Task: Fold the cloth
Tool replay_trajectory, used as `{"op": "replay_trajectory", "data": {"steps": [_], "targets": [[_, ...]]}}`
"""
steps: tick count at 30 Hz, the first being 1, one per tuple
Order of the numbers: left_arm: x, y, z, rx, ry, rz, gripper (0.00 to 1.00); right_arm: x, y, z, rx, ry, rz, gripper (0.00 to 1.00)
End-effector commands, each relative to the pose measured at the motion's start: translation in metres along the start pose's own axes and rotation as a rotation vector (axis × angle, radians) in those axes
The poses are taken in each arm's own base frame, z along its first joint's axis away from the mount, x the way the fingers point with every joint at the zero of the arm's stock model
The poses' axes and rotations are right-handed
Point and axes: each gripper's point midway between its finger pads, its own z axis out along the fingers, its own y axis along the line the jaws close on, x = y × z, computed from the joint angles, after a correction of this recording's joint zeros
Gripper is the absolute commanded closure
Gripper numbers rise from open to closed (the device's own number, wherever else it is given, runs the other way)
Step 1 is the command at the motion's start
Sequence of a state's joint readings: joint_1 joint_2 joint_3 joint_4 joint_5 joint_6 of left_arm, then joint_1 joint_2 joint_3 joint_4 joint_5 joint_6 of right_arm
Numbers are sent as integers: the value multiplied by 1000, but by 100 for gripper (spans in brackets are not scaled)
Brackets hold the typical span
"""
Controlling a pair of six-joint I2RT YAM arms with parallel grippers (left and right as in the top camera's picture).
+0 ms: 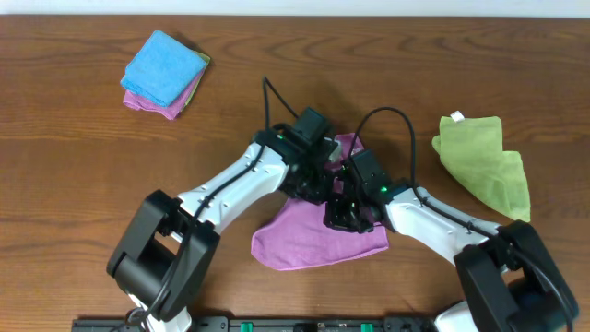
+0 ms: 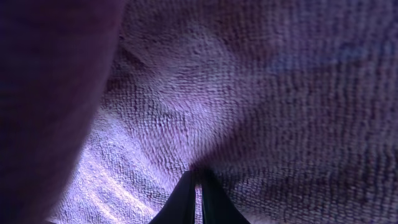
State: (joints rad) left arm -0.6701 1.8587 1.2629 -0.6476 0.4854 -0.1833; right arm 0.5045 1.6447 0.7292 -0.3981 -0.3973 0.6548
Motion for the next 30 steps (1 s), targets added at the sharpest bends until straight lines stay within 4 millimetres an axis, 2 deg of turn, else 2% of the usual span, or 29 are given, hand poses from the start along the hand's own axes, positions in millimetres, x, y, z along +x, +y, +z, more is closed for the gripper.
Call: {"op": "replay_trajectory", "data": {"steps": [1, 4, 8, 12, 15, 19, 23, 30], "targets": [[-2, -3, -6, -17, -12, 15, 69, 2, -25, 0, 81, -1, 79, 95], [2, -2, -6, -21, 5, 8, 62, -1, -33, -9, 100, -17, 107, 96], [2, -1, -6, -22, 5, 6, 61, -9, -39, -31, 114, -78, 134, 95], [1, 2, -8, -24, 0, -4, 61, -17, -34, -56, 93, -160, 120, 89], [-2, 9, -10, -44, -11, -13, 52, -18, -27, -68, 68, -194, 104, 85], [-10, 25, -11, -137, -52, -6, 42, -18, -24, -73, 59, -206, 99, 83], [-19, 27, -11, -151, -90, 6, 37, -17, -23, -72, 52, -201, 98, 83], [-21, 36, -3, -176, -97, -31, 35, -15, -19, -72, 33, -187, 97, 83]]}}
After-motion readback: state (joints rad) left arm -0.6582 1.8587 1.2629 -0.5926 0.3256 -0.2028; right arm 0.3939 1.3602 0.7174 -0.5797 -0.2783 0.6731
